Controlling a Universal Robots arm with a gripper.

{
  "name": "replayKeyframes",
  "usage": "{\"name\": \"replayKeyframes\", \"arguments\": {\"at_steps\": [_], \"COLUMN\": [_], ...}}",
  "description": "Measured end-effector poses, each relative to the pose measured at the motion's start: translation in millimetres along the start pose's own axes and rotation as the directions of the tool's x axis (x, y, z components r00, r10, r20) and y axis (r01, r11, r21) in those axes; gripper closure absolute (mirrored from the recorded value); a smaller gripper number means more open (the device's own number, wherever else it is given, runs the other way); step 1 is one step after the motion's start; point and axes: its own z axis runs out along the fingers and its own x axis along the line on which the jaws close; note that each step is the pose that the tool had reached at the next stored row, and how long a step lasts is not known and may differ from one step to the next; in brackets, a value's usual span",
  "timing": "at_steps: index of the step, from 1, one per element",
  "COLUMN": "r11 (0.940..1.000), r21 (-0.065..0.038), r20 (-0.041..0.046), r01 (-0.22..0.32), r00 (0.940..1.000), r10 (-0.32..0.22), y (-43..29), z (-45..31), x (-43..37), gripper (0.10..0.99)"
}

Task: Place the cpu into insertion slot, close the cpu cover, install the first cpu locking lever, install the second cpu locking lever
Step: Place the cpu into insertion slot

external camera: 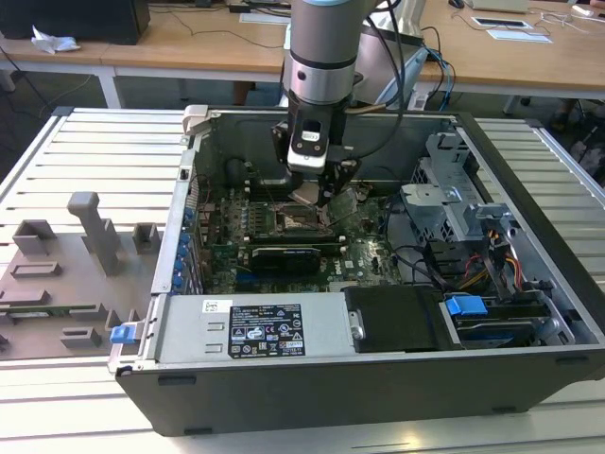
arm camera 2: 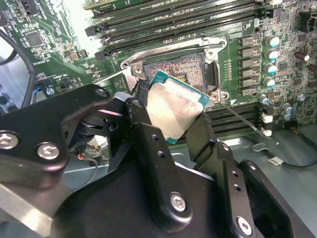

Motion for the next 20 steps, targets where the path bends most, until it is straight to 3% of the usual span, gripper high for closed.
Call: {"name": "replayKeyframes", "arguments": {"at_steps": [20], "r11": [0.9936], "r21": [0.0], "r20": [0.0083], "r01": [-0.113], "r00": [0.9936], "r10": [0.113], "y": [0.0], "z": [0.1], "x": [0.0], "gripper": [0.545]}}
